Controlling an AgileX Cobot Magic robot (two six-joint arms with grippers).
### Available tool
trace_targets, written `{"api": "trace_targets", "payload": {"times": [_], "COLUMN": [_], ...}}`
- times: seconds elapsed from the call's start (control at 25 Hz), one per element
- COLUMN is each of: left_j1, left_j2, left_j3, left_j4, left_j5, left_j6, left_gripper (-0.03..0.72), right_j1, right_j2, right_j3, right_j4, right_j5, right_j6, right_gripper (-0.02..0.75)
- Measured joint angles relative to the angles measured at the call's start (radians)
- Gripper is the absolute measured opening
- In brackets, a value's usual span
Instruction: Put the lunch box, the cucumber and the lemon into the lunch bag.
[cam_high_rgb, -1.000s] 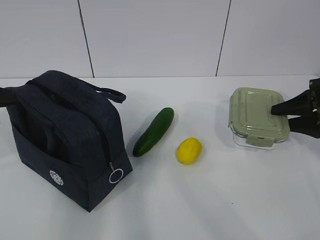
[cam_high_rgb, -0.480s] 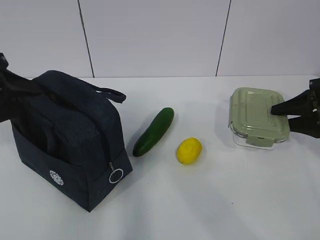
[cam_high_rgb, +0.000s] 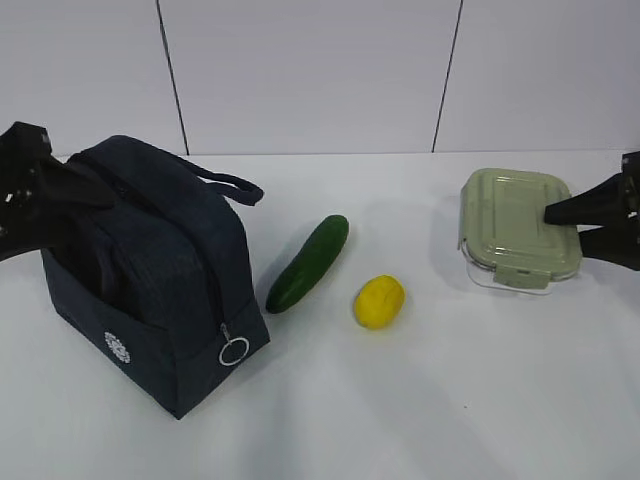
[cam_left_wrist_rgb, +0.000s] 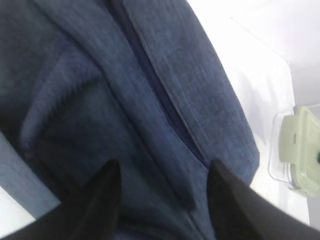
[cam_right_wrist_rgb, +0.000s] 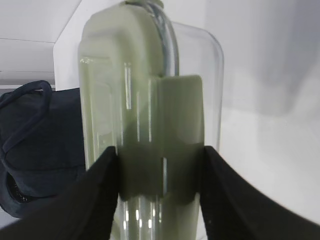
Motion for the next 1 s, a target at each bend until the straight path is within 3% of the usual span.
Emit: {"api": "trace_targets", "payload": {"times": [0.2, 0.48, 0.8, 1.0], "left_j1": [-0.001, -0.054, -0.067, -0.067], "left_j2": [0.018, 0.069, 0.077, 0.077], "left_j3": [0.0, -0.005, -0.005, -0.005], "left_j4": [-0.012, -0.103, -0.169, -0.171], "left_j5": [-0.031, -0.035, -0.035, -0.03], "left_j6": [0.001, 0.001, 0.001, 0.009], "left_gripper": [0.404, 0.393, 0.167, 0.065], "right_j1": [0.0, 0.0, 0.0, 0.0], "right_j2": [0.0, 0.0, 0.0, 0.0], "right_j3": [0.0, 0.0, 0.0, 0.0], "right_j4": [0.0, 0.0, 0.0, 0.0], "right_j5": [0.0, 0.0, 0.0, 0.0], "right_j6": [-0.001, -0.001, -0.002, -0.004], "right_gripper": [0.361, 0.361, 0.361, 0.361]}}
